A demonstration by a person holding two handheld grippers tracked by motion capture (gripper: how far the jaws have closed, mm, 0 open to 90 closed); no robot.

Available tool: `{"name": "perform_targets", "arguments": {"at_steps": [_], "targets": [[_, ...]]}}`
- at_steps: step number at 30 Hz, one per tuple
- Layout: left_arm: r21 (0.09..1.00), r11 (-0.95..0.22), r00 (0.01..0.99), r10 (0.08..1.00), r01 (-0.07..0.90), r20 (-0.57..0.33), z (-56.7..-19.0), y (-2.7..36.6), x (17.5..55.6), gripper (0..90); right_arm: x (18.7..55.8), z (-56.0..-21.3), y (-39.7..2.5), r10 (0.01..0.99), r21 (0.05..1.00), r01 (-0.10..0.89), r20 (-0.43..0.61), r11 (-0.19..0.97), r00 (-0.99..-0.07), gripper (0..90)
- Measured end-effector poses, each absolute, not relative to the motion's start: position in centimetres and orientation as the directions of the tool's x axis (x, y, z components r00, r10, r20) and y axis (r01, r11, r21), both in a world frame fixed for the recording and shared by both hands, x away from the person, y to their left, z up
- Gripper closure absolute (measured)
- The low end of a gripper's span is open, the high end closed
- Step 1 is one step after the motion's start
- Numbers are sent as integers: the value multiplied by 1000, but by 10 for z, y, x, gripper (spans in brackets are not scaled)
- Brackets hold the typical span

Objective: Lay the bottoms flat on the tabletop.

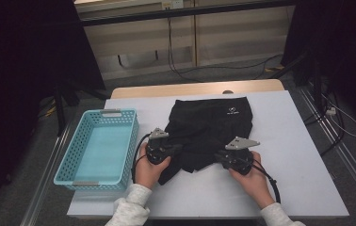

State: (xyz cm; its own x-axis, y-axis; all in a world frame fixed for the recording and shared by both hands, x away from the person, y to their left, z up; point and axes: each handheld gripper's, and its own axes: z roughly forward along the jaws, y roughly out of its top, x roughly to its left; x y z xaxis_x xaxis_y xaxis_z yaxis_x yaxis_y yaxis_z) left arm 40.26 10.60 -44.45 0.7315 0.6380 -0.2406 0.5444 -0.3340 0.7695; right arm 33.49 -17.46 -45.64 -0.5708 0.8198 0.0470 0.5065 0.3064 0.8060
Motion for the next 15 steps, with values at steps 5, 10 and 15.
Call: {"name": "perform_targets", "arguments": {"at_steps": [5, 10, 15], "targets": [[762, -347, 731, 642, 547, -232, -447, 105, 401, 896, 322, -449, -176, 811, 818, 489, 50, 301, -583, 687], [759, -351, 725, 651, 549, -224, -449, 105, 402, 895, 314, -448, -171, 779, 812, 486, 63, 323, -623, 710], [749, -354, 720, 655, 560, -229, -452, 107, 404, 895, 316, -455, -163, 762, 774, 511, 58, 374, -645, 721]]}}
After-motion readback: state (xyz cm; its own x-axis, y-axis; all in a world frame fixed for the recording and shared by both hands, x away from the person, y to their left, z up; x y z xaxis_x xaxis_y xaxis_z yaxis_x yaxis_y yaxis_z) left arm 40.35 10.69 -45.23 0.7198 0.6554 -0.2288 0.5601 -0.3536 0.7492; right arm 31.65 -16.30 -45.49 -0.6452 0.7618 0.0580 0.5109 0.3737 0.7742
